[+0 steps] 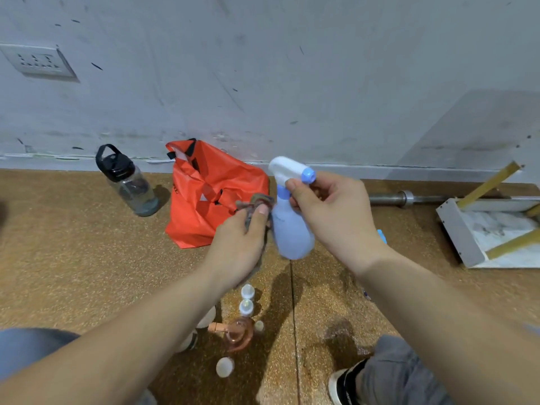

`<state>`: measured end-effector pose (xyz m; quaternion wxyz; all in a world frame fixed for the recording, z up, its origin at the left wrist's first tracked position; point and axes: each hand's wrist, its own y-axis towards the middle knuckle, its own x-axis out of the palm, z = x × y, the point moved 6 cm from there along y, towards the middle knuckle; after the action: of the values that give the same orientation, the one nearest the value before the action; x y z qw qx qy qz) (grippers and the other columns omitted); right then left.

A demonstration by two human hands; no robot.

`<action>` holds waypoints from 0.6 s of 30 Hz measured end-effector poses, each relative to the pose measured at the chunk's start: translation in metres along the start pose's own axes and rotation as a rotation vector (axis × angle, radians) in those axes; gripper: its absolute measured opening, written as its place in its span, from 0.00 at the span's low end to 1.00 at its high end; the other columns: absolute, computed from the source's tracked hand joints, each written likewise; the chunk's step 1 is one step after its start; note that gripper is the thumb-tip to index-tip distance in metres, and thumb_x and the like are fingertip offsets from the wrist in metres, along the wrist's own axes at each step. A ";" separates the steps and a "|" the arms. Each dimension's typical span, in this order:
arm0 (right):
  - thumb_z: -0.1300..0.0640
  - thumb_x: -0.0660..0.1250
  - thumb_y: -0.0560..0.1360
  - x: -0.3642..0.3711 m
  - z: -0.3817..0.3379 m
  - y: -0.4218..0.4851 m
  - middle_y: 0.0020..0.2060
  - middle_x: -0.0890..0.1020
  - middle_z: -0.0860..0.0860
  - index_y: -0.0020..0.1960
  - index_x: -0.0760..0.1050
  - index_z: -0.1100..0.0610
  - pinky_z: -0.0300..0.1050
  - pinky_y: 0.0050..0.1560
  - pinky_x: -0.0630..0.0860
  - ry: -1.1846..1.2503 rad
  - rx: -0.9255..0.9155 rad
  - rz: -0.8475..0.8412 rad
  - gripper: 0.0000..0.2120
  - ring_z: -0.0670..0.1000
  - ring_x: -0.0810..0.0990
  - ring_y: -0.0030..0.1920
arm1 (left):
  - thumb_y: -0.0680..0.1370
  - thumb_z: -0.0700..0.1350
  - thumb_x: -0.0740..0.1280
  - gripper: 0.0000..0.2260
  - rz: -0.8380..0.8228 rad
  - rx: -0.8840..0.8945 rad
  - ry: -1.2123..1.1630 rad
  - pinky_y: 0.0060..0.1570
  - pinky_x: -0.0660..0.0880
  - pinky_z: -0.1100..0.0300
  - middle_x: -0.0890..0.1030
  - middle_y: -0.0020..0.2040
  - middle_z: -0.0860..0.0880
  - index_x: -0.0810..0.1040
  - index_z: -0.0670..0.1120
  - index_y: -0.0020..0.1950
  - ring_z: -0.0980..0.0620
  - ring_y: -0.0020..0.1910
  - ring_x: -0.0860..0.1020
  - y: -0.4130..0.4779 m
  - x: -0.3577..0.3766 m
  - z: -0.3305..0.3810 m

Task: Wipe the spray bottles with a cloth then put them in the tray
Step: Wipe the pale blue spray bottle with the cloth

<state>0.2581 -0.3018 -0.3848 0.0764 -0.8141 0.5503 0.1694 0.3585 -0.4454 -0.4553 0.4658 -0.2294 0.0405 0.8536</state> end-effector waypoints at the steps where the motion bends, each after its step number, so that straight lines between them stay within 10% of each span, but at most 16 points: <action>1: 0.52 0.72 0.78 0.002 0.004 -0.002 0.37 0.83 0.64 0.41 0.83 0.60 0.50 0.38 0.75 -0.036 0.005 -0.017 0.12 0.50 0.76 0.36 | 0.85 0.60 0.59 0.22 -0.046 0.049 0.047 0.37 0.76 0.50 0.80 0.32 0.47 0.75 0.43 0.43 0.48 0.31 0.78 -0.005 0.002 0.005; 12: 0.56 0.71 0.80 -0.045 0.080 -0.037 0.38 0.85 0.59 0.46 0.82 0.64 0.53 0.50 0.81 0.031 0.435 0.096 0.10 0.52 0.80 0.38 | 0.85 0.59 0.58 0.23 -0.362 -0.101 0.166 0.45 0.79 0.50 0.86 0.40 0.41 0.81 0.41 0.50 0.40 0.40 0.83 -0.033 0.047 -0.032; 18: 0.60 0.68 0.76 -0.057 0.170 -0.064 0.34 0.78 0.59 0.43 0.76 0.62 0.40 0.30 0.68 -0.048 0.733 0.094 0.06 0.50 0.72 0.27 | 0.85 0.61 0.58 0.26 -0.510 -0.119 0.231 0.38 0.71 0.54 0.81 0.36 0.40 0.80 0.38 0.50 0.43 0.33 0.77 -0.037 0.089 -0.043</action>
<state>0.2650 -0.1754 -0.5268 0.3678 -0.7022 0.6093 -0.0166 0.3630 -0.3678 -0.5265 0.6436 -0.3550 -0.0161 0.6779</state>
